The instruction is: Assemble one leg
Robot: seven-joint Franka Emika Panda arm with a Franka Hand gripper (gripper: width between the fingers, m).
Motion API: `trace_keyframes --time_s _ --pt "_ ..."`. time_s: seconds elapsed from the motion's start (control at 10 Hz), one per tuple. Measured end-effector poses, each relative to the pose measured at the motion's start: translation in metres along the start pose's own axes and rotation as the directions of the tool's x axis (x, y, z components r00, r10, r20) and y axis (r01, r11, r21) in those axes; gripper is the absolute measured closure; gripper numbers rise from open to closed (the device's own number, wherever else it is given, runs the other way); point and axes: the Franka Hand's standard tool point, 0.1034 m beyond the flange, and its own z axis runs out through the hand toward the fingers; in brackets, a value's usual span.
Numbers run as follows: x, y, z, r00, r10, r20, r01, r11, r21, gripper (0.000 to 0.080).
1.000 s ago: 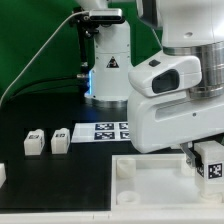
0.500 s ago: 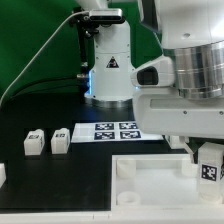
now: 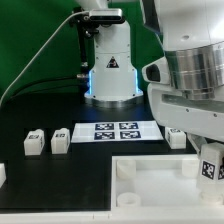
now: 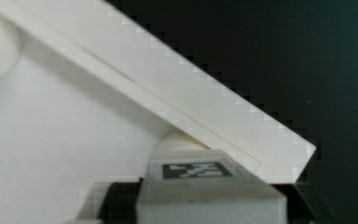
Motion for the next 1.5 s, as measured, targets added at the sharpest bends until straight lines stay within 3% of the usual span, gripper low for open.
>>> trace_keyframes --time_s 0.2,0.3,0.4,0.6,0.7,0.8,0.9,1.0,1.1,1.3,1.4,1.5 --pt "0.015 0.001 -0.002 0.931 0.362 0.038 -0.364 0.927 0.086 0.0502" --pt "0.016 0.002 -0.001 0.857 0.509 0.077 -0.515 0.851 0.107 0.0502" --pt "0.016 0.002 -0.001 0.815 0.572 0.097 -0.580 0.806 0.116 0.0502" --pt "0.014 0.002 0.000 0.846 0.525 0.090 -0.533 0.838 0.117 0.0500" --pt "0.014 0.002 0.001 0.872 0.481 0.084 -0.489 0.864 0.121 0.0290" --pt "0.013 0.002 0.001 0.912 0.404 0.070 -0.409 0.905 0.116 0.0290" --pt "0.011 0.000 0.001 0.967 0.249 0.054 -0.253 0.963 0.097 0.0180" --pt "0.007 -0.002 -0.003 0.993 0.108 0.040 -0.110 0.992 0.055 0.0159" --pt "0.003 -0.006 -0.007 0.998 -0.070 0.010 0.069 0.997 0.038 0.0159" --pt "0.005 -0.005 -0.005 0.967 -0.255 0.004 0.255 0.966 0.041 0.0151" --pt "0.004 -0.004 -0.004 0.931 -0.364 -0.005 0.364 0.931 0.031 0.0151" --pt "0.001 -0.001 -0.001 0.843 -0.538 -0.019 0.538 0.843 -0.006 0.0151"
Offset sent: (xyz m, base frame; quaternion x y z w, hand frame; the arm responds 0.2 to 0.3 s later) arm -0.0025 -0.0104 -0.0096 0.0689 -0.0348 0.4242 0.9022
